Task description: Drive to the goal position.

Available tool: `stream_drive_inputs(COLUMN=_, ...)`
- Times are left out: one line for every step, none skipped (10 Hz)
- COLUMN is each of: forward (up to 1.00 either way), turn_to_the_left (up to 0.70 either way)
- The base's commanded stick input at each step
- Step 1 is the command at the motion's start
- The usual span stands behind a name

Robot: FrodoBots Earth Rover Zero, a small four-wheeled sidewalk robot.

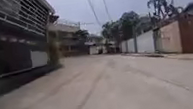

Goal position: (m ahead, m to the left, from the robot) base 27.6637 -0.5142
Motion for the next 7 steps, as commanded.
stream_drive_inputs(forward=1.0, turn_to_the_left=0.0)
stream_drive_inputs(forward=1.0, turn_to_the_left=0.0)
stream_drive_inputs(forward=1.0, turn_to_the_left=0.0)
stream_drive_inputs(forward=1.0, turn_to_the_left=0.0)
stream_drive_inputs(forward=1.0, turn_to_the_left=0.0)
stream_drive_inputs(forward=1.0, turn_to_the_left=0.0)
stream_drive_inputs(forward=1.0, turn_to_the_left=-0.37)
